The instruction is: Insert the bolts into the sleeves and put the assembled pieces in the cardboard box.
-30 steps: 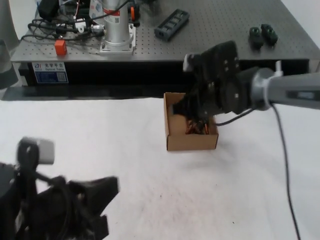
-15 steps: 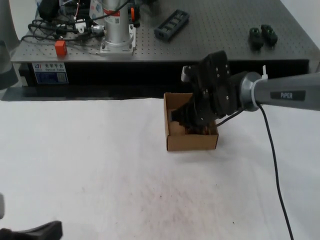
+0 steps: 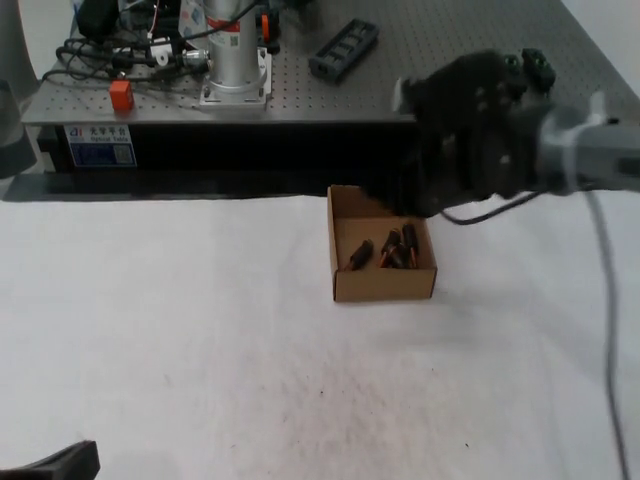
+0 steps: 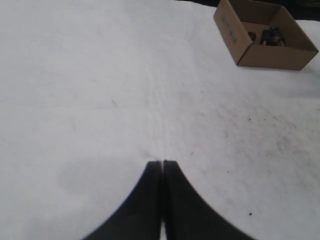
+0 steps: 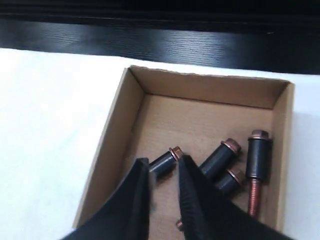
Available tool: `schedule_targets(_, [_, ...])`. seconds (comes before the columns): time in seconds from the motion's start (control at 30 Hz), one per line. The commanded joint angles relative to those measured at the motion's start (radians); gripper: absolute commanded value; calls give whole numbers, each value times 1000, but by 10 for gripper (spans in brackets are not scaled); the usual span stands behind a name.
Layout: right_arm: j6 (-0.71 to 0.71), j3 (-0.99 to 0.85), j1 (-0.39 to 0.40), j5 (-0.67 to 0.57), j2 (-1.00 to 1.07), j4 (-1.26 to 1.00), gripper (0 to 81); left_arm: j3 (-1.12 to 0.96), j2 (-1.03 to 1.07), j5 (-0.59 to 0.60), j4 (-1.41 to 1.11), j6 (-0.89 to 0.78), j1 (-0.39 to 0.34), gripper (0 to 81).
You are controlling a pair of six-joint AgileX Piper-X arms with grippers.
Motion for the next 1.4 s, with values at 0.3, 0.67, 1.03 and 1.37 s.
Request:
schedule_targets(0.3, [87, 688, 12, -115, -801, -61, 49, -3, -8, -16, -4, -14, 1, 7])
schedule_targets(0.67, [163, 1032, 12, -108, -1291, -40, 49, -3, -8, 44, -4, -44, 1, 7])
schedule_targets(1.03, [161, 1172, 12, 4, -1313, -75, 50, 118, -8, -24, -151, -82, 1, 7])
schedule_targets(1.37, [163, 1172, 12, -3, -1313, -73, 51, 127, -8, -8, -160, -86, 1, 7])
